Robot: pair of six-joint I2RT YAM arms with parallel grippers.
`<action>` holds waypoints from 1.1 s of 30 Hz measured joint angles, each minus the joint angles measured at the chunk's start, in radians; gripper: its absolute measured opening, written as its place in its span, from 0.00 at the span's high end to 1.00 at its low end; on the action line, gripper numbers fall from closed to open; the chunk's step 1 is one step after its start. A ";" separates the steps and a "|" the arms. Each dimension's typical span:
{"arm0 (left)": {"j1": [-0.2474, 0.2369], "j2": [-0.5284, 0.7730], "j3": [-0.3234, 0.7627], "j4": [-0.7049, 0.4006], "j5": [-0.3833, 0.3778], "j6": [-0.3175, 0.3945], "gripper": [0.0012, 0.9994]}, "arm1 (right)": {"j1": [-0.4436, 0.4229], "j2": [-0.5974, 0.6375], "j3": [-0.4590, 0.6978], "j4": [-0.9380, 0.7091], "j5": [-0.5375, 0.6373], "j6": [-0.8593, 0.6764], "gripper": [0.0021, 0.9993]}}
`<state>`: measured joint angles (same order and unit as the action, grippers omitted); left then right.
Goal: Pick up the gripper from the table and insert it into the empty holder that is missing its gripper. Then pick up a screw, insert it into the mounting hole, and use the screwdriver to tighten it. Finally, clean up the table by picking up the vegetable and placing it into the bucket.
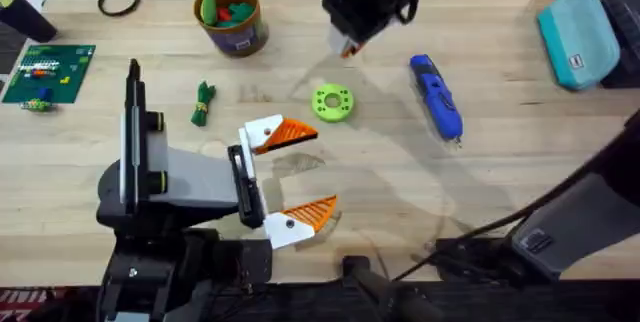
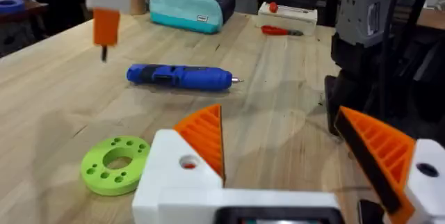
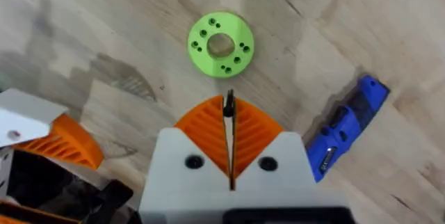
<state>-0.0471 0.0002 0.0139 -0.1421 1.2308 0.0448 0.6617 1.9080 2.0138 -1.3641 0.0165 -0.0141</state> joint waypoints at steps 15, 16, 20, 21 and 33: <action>0.000 0.000 0.000 0.000 0.000 0.000 0.01 | 0.004 -0.001 0.258 -0.126 0.001 -0.020 1.00; 0.000 0.000 0.000 0.000 0.000 0.000 0.01 | 0.008 -0.001 0.267 -0.126 -0.003 -0.021 1.00; 0.000 0.000 0.000 0.000 0.000 0.000 0.01 | 0.040 -0.002 0.295 -0.126 -0.015 -0.032 1.00; 0.000 0.000 0.000 0.000 0.000 0.000 0.01 | 0.051 -0.002 0.298 -0.126 -0.017 -0.037 1.00; 0.000 0.000 0.000 0.000 0.000 0.000 0.01 | 0.196 -0.002 0.322 -0.125 -0.022 -0.107 1.00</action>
<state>-0.0471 -0.0001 0.0139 -0.1421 1.2308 0.0448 0.8574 1.9064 2.3363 -1.4889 -0.0055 -0.1206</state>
